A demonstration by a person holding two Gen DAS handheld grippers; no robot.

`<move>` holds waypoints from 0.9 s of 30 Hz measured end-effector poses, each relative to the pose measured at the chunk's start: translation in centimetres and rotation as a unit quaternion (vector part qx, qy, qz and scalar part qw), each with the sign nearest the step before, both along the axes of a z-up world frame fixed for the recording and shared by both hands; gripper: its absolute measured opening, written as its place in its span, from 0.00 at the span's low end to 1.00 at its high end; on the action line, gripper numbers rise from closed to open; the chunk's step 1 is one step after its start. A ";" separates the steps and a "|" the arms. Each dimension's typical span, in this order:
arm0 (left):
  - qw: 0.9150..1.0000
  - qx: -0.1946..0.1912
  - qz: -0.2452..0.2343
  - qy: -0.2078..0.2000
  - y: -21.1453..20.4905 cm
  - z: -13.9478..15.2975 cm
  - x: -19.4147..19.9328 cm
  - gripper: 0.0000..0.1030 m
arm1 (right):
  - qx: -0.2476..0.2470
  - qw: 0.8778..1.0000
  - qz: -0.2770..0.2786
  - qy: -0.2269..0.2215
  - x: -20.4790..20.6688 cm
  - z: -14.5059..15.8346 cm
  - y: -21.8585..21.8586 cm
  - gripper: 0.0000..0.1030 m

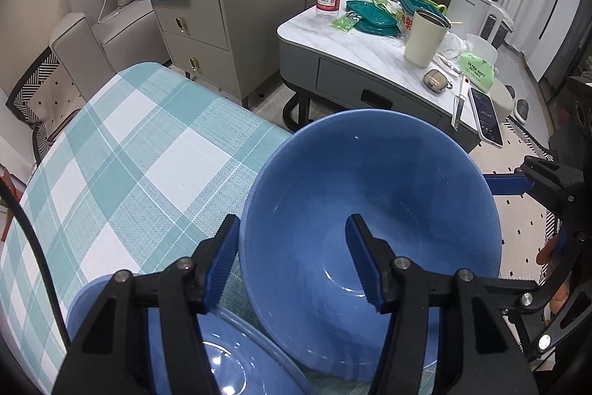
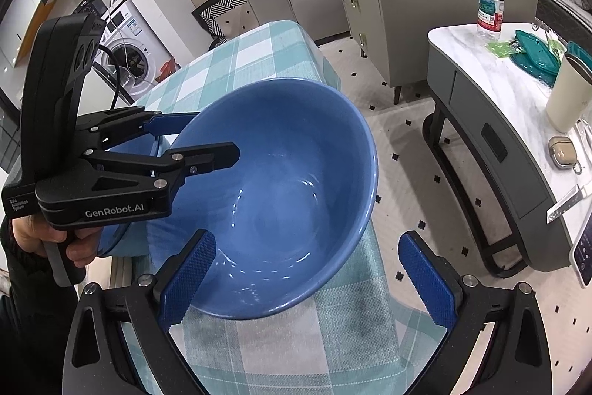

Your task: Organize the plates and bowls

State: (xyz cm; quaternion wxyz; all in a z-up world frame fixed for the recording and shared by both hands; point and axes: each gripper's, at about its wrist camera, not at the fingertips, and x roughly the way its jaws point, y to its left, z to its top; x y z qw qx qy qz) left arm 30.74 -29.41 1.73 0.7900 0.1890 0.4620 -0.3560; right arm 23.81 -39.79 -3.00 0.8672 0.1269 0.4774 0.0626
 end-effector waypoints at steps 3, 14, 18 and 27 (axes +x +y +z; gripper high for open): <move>1.000 0.003 -0.005 -0.002 -0.1 0.0 -0.2 0.56 | 0.014 1.000 0.007 0.003 -0.2 0.0 0.1 0.98; 1.000 0.006 -0.005 -0.001 0.4 0.2 -0.7 0.50 | 0.003 1.000 0.023 0.006 -0.6 0.1 1.0 0.77; 1.000 0.002 -0.005 0.001 0.6 0.3 -1.0 0.48 | -0.001 1.000 0.021 0.007 -0.7 0.2 1.2 0.73; 1.000 -0.001 -0.002 -0.002 0.7 0.7 -1.3 0.45 | -0.012 1.000 0.007 0.007 -0.8 0.6 1.0 0.67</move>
